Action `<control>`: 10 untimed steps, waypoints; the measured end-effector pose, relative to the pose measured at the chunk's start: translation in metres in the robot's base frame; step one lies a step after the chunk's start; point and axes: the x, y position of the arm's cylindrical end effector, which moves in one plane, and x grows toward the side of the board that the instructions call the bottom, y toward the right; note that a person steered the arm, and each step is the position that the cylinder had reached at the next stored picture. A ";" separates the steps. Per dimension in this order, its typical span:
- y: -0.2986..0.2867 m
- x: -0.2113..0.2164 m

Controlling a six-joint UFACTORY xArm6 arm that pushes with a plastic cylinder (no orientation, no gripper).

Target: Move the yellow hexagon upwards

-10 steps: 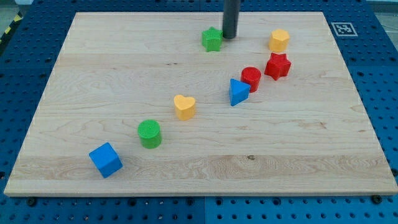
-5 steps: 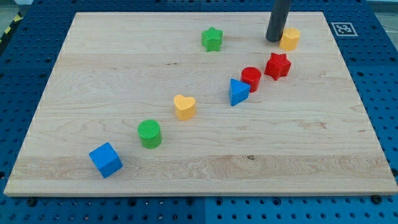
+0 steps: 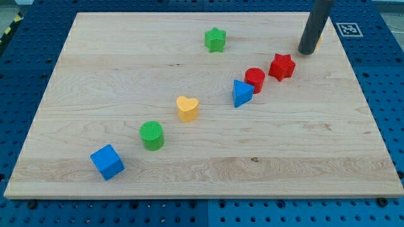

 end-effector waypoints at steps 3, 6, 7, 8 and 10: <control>0.062 0.015; 0.089 -0.023; 0.102 -0.001; 0.102 0.028; 0.071 0.021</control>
